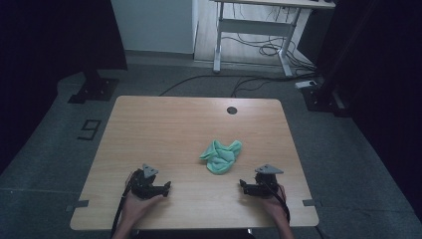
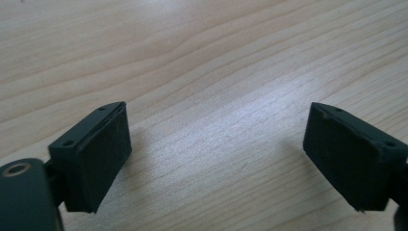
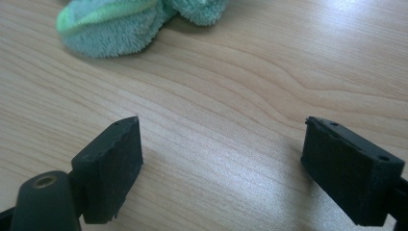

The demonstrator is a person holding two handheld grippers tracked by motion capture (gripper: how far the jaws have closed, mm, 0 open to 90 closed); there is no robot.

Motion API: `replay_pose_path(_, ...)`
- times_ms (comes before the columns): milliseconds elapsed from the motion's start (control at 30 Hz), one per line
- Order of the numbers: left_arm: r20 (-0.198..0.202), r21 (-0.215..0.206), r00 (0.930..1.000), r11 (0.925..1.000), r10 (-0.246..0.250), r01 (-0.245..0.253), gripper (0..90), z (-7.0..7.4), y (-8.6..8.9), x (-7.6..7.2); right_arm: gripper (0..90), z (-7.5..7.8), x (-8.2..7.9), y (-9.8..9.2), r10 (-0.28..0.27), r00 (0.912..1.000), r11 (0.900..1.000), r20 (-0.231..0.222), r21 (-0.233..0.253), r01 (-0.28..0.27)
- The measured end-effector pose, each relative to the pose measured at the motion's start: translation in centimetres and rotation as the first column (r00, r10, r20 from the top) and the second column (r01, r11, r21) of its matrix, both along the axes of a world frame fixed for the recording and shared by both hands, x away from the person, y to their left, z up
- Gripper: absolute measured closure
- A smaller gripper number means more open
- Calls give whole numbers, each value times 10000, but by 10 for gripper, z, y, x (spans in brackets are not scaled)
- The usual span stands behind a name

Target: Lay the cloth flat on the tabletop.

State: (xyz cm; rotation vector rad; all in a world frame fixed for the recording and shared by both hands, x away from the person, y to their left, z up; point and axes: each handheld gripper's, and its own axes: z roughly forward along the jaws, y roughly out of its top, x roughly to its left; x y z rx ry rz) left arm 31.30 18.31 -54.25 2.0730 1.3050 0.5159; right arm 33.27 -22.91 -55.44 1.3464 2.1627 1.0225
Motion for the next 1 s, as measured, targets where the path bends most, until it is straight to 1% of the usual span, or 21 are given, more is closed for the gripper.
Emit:
replay_pose_path(67,137,-38,9999,10000,-38,38,108,2,0,-2,144,1,0,0,-23,10000,9999,31,103,22)
replay_pose_path(100,137,-38,9999,10000,-38,38,114,2,0,-2,144,1,0,0,-23,10000,9999,31,103,22)
replay_pose_path(133,271,-140,9996,9999,-72,76,125,4,-1,-5,145,2,-2,1,-60,9998,9999,176,129,58)
replay_pose_path(200,348,-201,9993,9997,-115,122,132,4,-1,-6,146,3,-2,1,-84,9997,9998,226,156,80)
replay_pose_path(233,407,-209,9990,9996,-193,201,143,5,-2,-8,150,5,-3,0,-110,9994,9994,341,345,98)
replay_pose_path(267,447,-176,9988,9996,-217,225,143,5,-3,-9,151,6,-4,0,-106,9992,9990,378,435,89)
replay_pose_path(433,571,-175,9980,9995,-265,276,154,6,-3,-12,157,10,-5,-1,-167,9987,9978,487,649,135)
replay_pose_path(500,669,-232,9975,9994,-228,244,167,6,-1,-15,162,13,-5,-1,-148,9985,9966,530,823,104)
replay_pose_path(567,609,-219,9979,9995,-210,224,169,6,0,-15,165,13,-5,0,-138,9984,9966,547,820,93)
replay_pose_path(600,648,-296,9977,9993,-198,217,180,7,0,-15,170,15,-4,1,-9,9981,9969,617,786,-40)
replay_pose_path(667,718,-476,9972,9985,-221,255,195,11,2,-16,175,17,-5,0,33,9977,9965,677,835,-90)
replay_pose_path(733,826,-593,9966,9982,-52,101,200,11,3,-16,182,18,-6,0,61,9973,9959,738,892,-127)
replay_pose_path(833,757,-706,9971,9974,-60,114,208,11,4,-16,186,18,-6,0,112,9971,9956,759,922,-182)
replay_pose_path(933,770,-662,9970,9977,-112,163,212,11,3,-16,191,20,-5,2,140,9970,9958,756,892,-208)
replay_pose_path(1000,767,-690,9969,9974,-161,214,214,11,3,-17,195,21,-5,4,180,9963,9958,837,881,-254)
